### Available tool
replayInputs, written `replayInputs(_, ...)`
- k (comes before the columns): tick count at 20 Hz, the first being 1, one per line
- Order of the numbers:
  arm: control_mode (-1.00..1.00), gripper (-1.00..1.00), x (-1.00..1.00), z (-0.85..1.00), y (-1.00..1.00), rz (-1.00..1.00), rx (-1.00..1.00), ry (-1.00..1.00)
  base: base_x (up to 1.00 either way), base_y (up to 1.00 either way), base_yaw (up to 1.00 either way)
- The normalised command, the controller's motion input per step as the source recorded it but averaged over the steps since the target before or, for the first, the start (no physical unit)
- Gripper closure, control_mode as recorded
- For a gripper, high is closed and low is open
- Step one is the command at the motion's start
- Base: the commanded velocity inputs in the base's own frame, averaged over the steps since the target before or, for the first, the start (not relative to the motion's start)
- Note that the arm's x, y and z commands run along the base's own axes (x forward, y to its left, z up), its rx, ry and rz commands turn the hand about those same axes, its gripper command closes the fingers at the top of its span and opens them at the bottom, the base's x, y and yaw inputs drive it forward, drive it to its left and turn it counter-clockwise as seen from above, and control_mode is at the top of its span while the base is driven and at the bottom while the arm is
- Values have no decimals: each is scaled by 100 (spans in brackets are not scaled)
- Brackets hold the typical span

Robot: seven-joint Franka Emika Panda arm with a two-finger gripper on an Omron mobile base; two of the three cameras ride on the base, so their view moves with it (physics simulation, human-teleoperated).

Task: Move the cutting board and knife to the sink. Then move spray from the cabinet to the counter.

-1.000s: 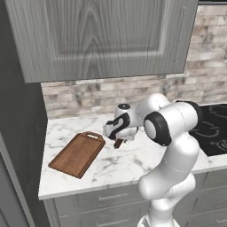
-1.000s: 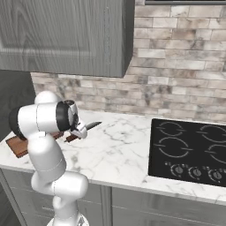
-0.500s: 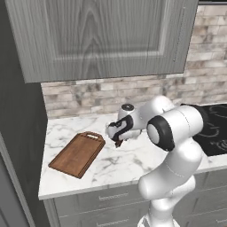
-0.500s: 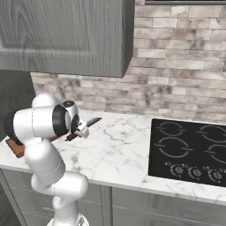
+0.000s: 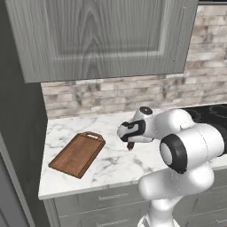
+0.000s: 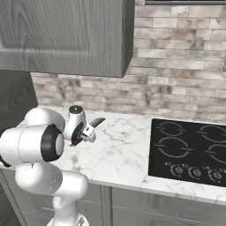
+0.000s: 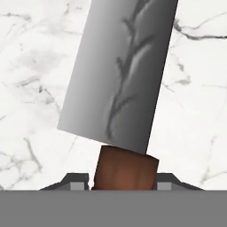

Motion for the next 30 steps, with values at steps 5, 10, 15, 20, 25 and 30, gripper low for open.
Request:
replayInputs(5,-100,100,-32,53,-50,5,6,3,0,0,0)
replayInputs(10,-100,100,-49,66,-13,0,1,3,0,0,0)
replayInputs(15,-100,100,-50,46,-18,0,5,1,0,0,0)
replayInputs(20,-100,100,-51,37,-15,0,4,0,0,0,0)
replayInputs(25,-100,100,-62,32,-4,0,1,0,0,0,0)
replayInputs(30,-100,100,-66,28,0,0,0,-2,0,0,0)
